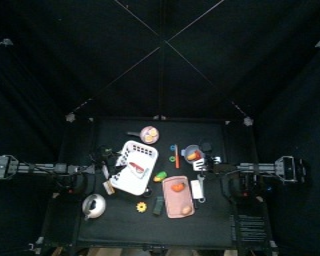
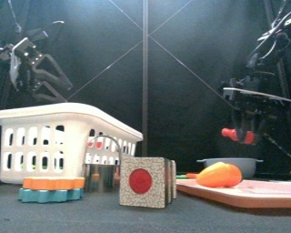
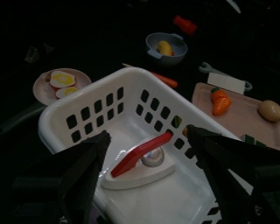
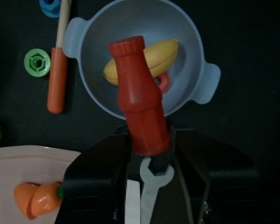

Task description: Place ketchup in bowl and grab banana

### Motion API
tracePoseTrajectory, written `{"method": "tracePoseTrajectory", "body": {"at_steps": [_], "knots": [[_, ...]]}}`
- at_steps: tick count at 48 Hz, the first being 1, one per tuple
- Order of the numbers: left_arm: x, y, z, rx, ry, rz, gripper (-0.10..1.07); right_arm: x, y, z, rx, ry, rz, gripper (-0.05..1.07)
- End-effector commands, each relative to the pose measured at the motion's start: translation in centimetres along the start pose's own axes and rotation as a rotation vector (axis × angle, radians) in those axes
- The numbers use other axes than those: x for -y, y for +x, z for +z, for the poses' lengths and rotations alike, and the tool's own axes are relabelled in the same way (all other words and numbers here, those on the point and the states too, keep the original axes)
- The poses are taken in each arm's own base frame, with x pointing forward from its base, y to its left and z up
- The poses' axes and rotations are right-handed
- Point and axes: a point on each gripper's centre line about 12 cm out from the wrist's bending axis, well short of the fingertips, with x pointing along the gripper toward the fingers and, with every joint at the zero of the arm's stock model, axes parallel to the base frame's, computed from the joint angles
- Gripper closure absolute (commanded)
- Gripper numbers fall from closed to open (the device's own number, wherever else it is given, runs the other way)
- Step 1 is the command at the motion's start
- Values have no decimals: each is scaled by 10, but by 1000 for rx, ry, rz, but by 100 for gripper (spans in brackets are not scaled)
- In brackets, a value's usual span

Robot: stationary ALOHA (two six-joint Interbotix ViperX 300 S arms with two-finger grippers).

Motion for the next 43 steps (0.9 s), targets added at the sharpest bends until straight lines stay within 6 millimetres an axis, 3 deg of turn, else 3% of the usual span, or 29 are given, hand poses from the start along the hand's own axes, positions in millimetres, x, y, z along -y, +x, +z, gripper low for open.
{"method": "tracePoseTrajectory", "body": {"at_steps": [1, 13, 33, 43], "knots": [[0, 0, 5, 14, -1, 4, -5, 0, 4, 9, 16, 30, 29, 45], [0, 0, 4, 10, -4, 1, -5, 12, 20, 13, 10, 68, 11, 38], [0, 0, 4, 9, -3, 3, -5, 12, 19, 15, 16, 68, 7, 10], [0, 0, 4, 9, -3, 2, -5, 8, 16, 18, 24, 64, 16, 9]]}}
